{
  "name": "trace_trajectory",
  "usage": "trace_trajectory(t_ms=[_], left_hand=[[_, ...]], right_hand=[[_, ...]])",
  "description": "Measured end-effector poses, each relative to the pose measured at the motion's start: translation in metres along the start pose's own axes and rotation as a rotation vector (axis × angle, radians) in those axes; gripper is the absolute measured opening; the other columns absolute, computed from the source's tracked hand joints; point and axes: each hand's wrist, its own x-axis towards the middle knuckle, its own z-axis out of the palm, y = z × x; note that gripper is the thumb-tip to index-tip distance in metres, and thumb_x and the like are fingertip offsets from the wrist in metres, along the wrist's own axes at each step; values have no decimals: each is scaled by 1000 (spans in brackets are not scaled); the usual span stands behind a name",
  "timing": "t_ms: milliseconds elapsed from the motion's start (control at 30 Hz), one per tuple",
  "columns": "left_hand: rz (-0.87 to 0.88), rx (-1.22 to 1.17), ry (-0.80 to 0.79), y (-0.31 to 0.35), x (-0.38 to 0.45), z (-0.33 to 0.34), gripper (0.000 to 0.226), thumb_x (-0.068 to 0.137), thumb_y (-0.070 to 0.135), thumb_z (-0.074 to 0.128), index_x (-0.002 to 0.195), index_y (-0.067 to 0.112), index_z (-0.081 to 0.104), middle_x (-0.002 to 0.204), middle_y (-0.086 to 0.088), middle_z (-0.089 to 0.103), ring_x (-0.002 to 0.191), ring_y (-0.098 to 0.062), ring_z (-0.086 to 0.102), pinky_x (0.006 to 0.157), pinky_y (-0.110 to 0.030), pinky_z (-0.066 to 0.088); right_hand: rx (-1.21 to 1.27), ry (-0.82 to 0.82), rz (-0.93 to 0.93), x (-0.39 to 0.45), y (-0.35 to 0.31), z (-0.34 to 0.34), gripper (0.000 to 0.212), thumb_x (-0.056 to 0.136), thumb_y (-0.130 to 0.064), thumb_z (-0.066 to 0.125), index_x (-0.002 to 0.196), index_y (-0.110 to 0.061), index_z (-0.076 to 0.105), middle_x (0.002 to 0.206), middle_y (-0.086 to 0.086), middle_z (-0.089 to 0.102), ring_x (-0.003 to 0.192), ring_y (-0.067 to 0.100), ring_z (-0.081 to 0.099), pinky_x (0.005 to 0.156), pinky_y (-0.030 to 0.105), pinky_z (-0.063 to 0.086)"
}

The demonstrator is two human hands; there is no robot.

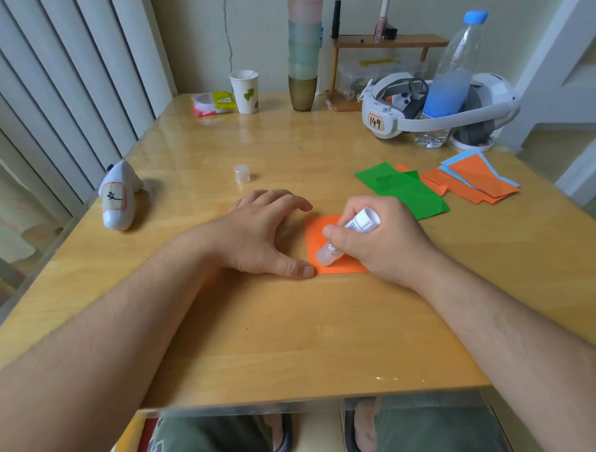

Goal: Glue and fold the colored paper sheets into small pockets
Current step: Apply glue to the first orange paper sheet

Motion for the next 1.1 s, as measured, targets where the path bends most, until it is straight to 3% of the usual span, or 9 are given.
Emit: trace_trajectory(t_ms=[267,500,600,767,867,1033,1100], left_hand=[[14,-10,10,-1,0,1,109,53,94,64,147,48,33,154,20,33,150,-14,19,125,-47,23],[8,-41,14,0,-2,-2,102,56,95,60,143,44,41,152,24,34,148,-11,21,125,-45,24],[-12,-31,20,2,-1,0,95,60,95,56,140,44,44,153,23,33,148,-11,21,124,-46,23],[-16,0,40,3,0,3,95,57,92,56,138,44,45,151,20,35,146,-14,23,123,-46,25],[-19,0,39,4,0,2,96,56,92,57,138,44,45,150,20,35,146,-14,23,123,-45,25],[-17,-5,30,2,0,1,100,54,92,58,139,44,42,150,20,36,146,-14,23,123,-46,25],[-15,-8,25,2,-1,1,100,53,91,58,140,44,42,150,20,36,146,-13,23,123,-46,25]], right_hand=[[-35,40,62,-3,6,-25,28,84,-13,76,66,-7,56,49,-13,60,52,10,39,48,24,31],[-51,37,45,-2,3,-26,27,85,-3,68,67,2,49,40,-17,52,49,6,39,46,17,29],[-38,57,44,-1,4,-26,28,82,-7,71,64,0,50,42,-15,50,53,9,34,50,27,30],[224,230,-3,4,2,-21,35,72,-18,67,58,-7,37,56,-2,30,58,15,29,54,32,23],[196,183,-26,3,1,-11,36,76,-26,72,63,-3,47,59,3,39,59,15,37,57,32,29],[32,50,-36,-1,0,2,34,75,-44,75,68,-14,61,55,-9,48,57,9,42,55,30,35],[-21,24,-43,-2,-1,4,32,73,-48,75,69,-19,62,57,-4,52,58,9,44,55,29,36]])
